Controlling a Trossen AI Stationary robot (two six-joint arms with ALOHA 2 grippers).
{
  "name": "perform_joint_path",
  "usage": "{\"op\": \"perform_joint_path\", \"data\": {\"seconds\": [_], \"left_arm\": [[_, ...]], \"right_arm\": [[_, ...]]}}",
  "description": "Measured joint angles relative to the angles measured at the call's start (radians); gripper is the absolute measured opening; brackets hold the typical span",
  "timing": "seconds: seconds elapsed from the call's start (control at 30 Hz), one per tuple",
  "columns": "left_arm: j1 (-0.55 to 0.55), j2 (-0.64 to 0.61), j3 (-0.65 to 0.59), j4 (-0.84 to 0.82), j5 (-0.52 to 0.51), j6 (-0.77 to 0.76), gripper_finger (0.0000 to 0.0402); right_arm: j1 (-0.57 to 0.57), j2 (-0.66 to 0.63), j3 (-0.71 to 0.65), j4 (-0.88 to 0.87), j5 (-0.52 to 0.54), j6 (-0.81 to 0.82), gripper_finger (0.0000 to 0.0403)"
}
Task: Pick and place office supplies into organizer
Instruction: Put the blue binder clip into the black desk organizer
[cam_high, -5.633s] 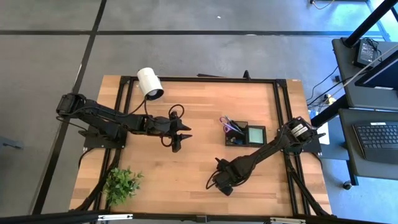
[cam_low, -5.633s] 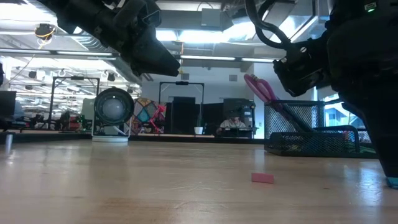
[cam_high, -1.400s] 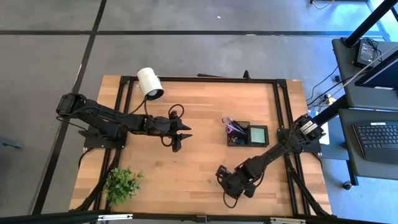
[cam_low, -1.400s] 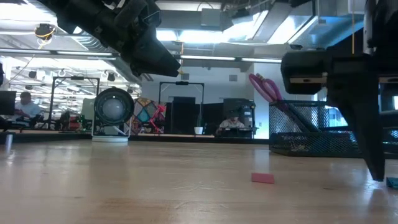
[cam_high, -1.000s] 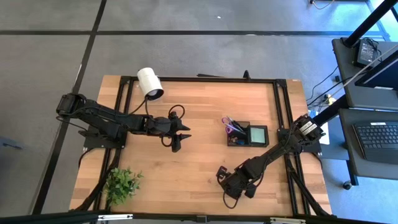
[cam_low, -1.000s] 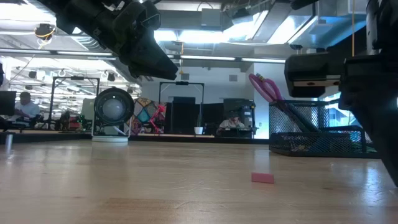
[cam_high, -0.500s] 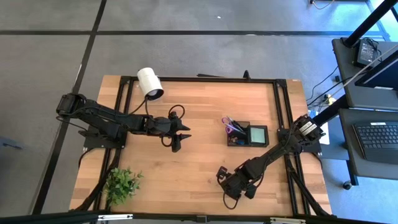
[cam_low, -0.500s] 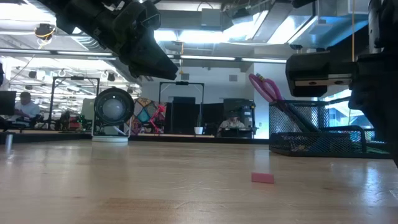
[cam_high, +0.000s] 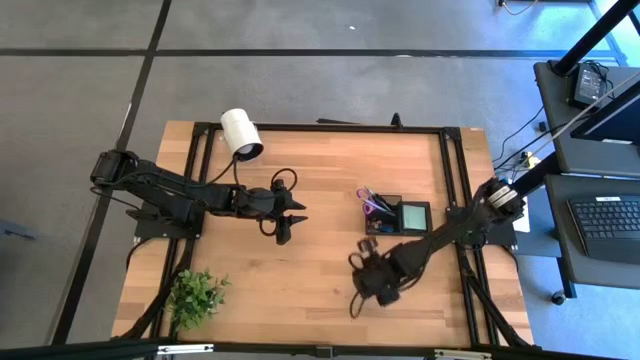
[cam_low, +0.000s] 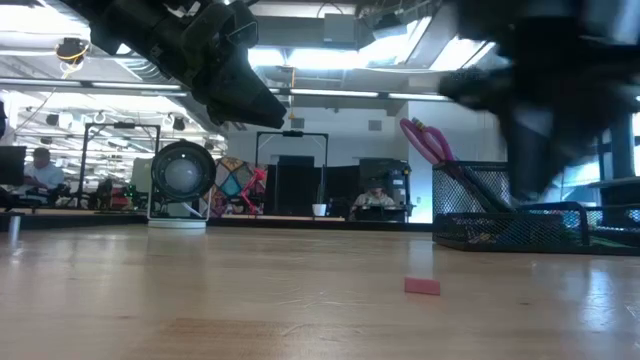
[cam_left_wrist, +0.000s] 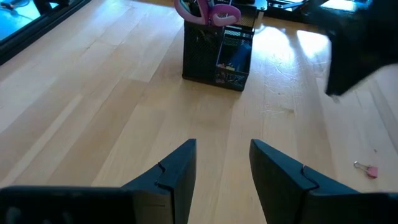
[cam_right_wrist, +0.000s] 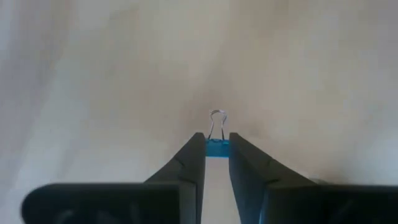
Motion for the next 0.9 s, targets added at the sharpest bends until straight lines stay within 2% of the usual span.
{"op": "perform_joint_path", "data": {"seconds": [0.1,0.33,0.9], "left_arm": [[0.0,0.0,0.0,0.0,0.0,0.009,0.0143],[0.0,0.0,0.0,0.0,0.0,0.009,0.0143],[0.0,0.0,0.0,0.0,0.0,0.009,0.0143]], "right_arm": [[-0.026,-0.064,0.001,-0.055,0.087,0.066,0.0059],[-0.095,-0.152,-0.003,-0.213,0.129,0.13,0.006],[-0.268,-0.157,-0.183,-0.222,0.127,0.171,0.0063]]}}
